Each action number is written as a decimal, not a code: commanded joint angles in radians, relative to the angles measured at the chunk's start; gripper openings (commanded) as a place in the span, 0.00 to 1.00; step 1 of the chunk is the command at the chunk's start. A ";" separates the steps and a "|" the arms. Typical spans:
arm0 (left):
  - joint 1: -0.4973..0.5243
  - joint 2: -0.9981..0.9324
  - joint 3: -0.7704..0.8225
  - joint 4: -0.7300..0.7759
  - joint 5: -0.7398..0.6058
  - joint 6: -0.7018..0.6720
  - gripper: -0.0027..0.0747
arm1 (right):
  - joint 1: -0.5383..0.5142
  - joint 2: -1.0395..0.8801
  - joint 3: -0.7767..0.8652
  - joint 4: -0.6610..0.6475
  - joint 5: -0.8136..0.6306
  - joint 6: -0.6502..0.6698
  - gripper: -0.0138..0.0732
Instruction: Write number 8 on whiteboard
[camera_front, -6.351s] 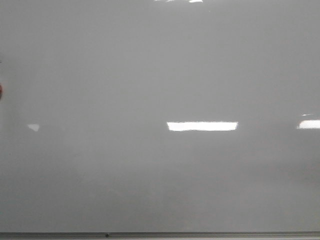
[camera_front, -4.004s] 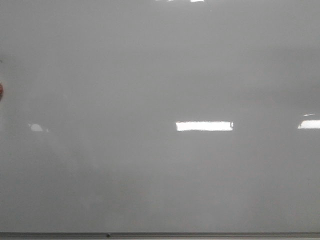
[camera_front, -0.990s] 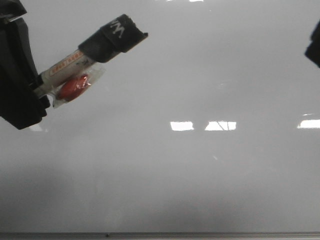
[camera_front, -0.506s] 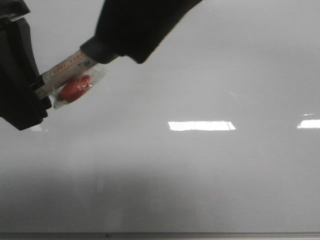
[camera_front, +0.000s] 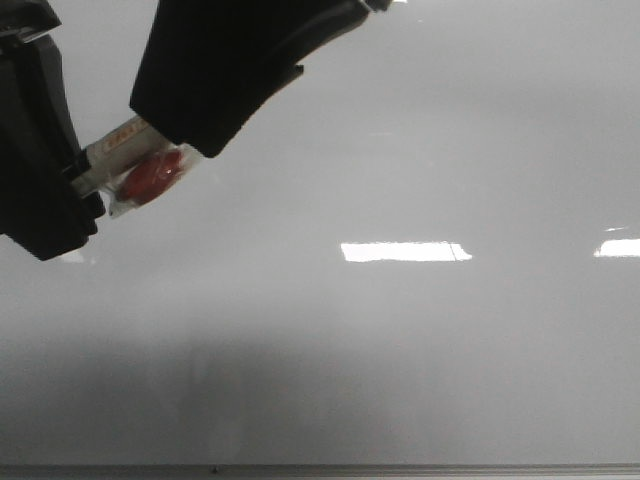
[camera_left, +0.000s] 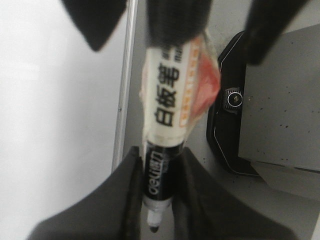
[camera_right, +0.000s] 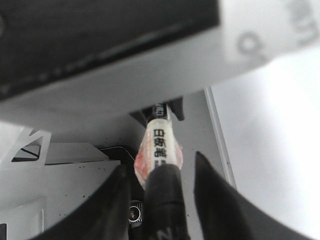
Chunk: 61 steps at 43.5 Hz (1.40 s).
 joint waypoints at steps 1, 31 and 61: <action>-0.008 -0.019 -0.032 -0.051 -0.037 -0.001 0.01 | 0.002 -0.028 -0.036 0.015 -0.034 -0.014 0.45; -0.006 -0.111 -0.030 -0.012 -0.156 -0.141 0.88 | -0.040 -0.029 -0.034 -0.013 -0.003 -0.011 0.08; 0.182 -0.839 0.500 -0.149 -0.414 -0.430 0.01 | -0.187 -0.015 0.120 0.086 -0.424 0.023 0.09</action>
